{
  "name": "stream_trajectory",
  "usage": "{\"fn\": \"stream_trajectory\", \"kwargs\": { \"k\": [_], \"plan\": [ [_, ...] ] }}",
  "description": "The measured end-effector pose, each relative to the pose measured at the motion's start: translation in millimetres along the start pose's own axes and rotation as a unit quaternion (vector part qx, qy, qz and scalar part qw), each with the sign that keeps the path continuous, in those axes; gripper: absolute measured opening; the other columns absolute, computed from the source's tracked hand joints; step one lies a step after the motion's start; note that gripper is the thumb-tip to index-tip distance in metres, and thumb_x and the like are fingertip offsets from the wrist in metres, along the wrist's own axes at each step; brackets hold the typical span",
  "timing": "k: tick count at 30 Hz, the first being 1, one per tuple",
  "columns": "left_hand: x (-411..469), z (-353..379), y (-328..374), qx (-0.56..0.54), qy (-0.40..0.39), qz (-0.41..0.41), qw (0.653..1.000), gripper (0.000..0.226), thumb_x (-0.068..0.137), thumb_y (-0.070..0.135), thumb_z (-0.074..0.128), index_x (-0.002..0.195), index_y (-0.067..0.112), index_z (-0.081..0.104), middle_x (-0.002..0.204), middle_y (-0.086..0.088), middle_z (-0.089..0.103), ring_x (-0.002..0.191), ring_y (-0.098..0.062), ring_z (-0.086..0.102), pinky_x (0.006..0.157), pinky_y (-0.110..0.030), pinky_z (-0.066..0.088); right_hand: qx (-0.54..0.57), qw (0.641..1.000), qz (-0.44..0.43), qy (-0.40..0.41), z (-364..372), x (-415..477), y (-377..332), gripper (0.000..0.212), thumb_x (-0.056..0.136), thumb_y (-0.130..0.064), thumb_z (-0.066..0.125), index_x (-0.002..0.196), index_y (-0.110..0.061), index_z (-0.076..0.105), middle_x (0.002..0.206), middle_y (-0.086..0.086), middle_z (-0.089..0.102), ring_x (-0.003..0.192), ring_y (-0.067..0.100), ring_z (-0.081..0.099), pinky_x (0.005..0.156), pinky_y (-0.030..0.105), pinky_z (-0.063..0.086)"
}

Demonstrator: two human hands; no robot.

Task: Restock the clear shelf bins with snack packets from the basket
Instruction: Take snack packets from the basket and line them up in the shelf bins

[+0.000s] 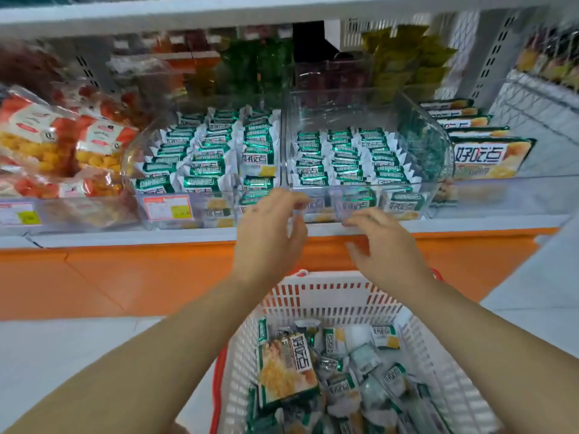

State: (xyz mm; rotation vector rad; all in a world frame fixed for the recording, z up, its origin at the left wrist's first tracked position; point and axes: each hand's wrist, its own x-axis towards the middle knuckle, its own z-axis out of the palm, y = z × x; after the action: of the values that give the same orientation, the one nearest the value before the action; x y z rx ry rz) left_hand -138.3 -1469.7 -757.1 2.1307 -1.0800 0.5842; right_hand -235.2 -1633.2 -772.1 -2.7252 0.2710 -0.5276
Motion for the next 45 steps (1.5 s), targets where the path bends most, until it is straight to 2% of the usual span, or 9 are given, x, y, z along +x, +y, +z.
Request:
{"fn": "stream_trajectory", "kwargs": {
  "k": [5, 10, 14, 17, 23, 29, 35, 40, 45],
  "plan": [
    [-41.3, 56.9, 34.8, 0.041, -0.205, 0.092, 0.974, 0.023, 0.082, 0.014, 0.056, 0.1, 0.02, 0.068, 0.095, 0.001, 0.068, 0.076, -0.025, 0.066, 0.064, -0.031, 0.05, -0.005, 0.995, 0.096, -0.038, 23.1, -38.8, 49.5, 0.027, 0.09, -0.016, 0.058, 0.117, -0.018, 0.063, 0.117, 0.0, 0.058, 0.103, 0.022, 0.056, 0.079, 0.028, 0.044],
    [-94.7, 124.2, 24.7, 0.104, -0.47, -0.122, 0.868, 0.04, 0.093, 0.016, 0.043, 0.132, 0.024, 0.045, 0.131, -0.003, 0.046, 0.114, -0.025, 0.051, 0.093, -0.042, 0.044, -0.014, 0.953, 0.196, -0.232, 62.5, -71.6, 89.4, 0.039, 0.093, -0.021, 0.055, 0.132, -0.019, 0.052, 0.13, 0.006, 0.056, 0.11, 0.023, 0.057, 0.091, 0.034, 0.047],
    [-137.4, 143.8, -10.7, 0.08, -0.494, -0.248, 0.829, 0.042, 0.094, 0.02, 0.045, 0.135, 0.025, 0.042, 0.134, 0.0, 0.043, 0.115, -0.023, 0.051, 0.084, -0.038, 0.049, -0.048, 0.864, 0.263, -0.426, 92.0, -105.2, 118.8, 0.056, 0.091, -0.026, 0.061, 0.142, -0.017, 0.037, 0.143, 0.008, 0.044, 0.126, 0.023, 0.046, 0.097, 0.027, 0.038],
    [-159.9, 145.9, -24.3, 0.067, -0.492, -0.304, 0.813, 0.048, 0.094, 0.028, 0.046, 0.141, 0.028, 0.036, 0.145, 0.0, 0.036, 0.124, -0.025, 0.045, 0.096, -0.045, 0.045, -0.09, 0.824, 0.29, -0.479, 116.1, -131.5, 134.6, 0.064, 0.087, -0.032, 0.065, 0.142, -0.017, 0.035, 0.143, 0.008, 0.041, 0.127, 0.023, 0.044, 0.101, 0.03, 0.038],
    [-199.5, 152.2, -34.5, 0.062, -0.569, -0.313, 0.758, 0.054, 0.096, 0.034, 0.04, 0.147, 0.024, 0.024, 0.156, -0.005, 0.016, 0.142, -0.035, 0.017, 0.113, -0.048, 0.027, -0.12, 0.817, 0.307, -0.473, 167.8, -159.6, 143.8, 0.062, 0.091, -0.031, 0.053, 0.146, -0.022, 0.027, 0.152, 0.012, 0.024, 0.137, 0.031, 0.03, 0.107, 0.038, 0.033],
    [-204.8, 150.7, -31.3, 0.052, -0.531, -0.305, 0.788, 0.047, 0.098, 0.031, 0.038, 0.144, 0.02, 0.034, 0.151, -0.008, 0.029, 0.136, -0.029, 0.031, 0.11, -0.04, 0.026, -0.252, 0.794, 0.283, -0.475, 182.8, -177.8, 138.6, 0.034, 0.094, -0.019, 0.043, 0.126, -0.018, 0.052, 0.131, 0.01, 0.05, 0.122, 0.027, 0.044, 0.098, 0.036, 0.041],
    [-202.7, 150.3, -35.9, 0.035, -0.551, -0.313, 0.773, 0.048, 0.098, 0.033, 0.041, 0.144, 0.02, 0.035, 0.15, -0.009, 0.031, 0.135, -0.031, 0.034, 0.11, -0.041, 0.028, -0.206, 0.821, 0.259, -0.466, 179.4, -160.1, 134.8, 0.03, 0.088, -0.008, 0.05, 0.11, -0.019, 0.067, 0.108, 0.002, 0.065, 0.097, 0.02, 0.062, 0.082, 0.029, 0.049],
    [-185.5, 137.2, -33.5, -0.005, -0.603, -0.298, 0.74, 0.033, 0.095, 0.028, 0.045, 0.124, 0.013, 0.051, 0.132, -0.013, 0.05, 0.115, -0.031, 0.051, 0.092, -0.039, 0.044, 0.037, 0.867, 0.24, -0.434, 151.4, -115.3, 108.7, 0.028, 0.089, 0.0, 0.054, 0.107, -0.015, 0.07, 0.119, 0.004, 0.065, 0.099, 0.011, 0.06, 0.091, 0.024, 0.046],
    [-125.8, 97.5, -9.8, -0.068, -0.584, -0.273, 0.761, 0.046, 0.099, 0.027, 0.047, 0.143, 0.016, 0.038, 0.141, -0.007, 0.047, 0.122, -0.023, 0.05, 0.098, -0.031, 0.039, 0.124, 0.885, 0.153, -0.423, 83.2, -50.9, 58.0, 0.022, 0.089, 0.0, 0.058, 0.09, -0.02, 0.066, 0.128, 0.002, 0.057, 0.123, 0.015, 0.048, 0.104, 0.03, 0.035]
  ]
}}
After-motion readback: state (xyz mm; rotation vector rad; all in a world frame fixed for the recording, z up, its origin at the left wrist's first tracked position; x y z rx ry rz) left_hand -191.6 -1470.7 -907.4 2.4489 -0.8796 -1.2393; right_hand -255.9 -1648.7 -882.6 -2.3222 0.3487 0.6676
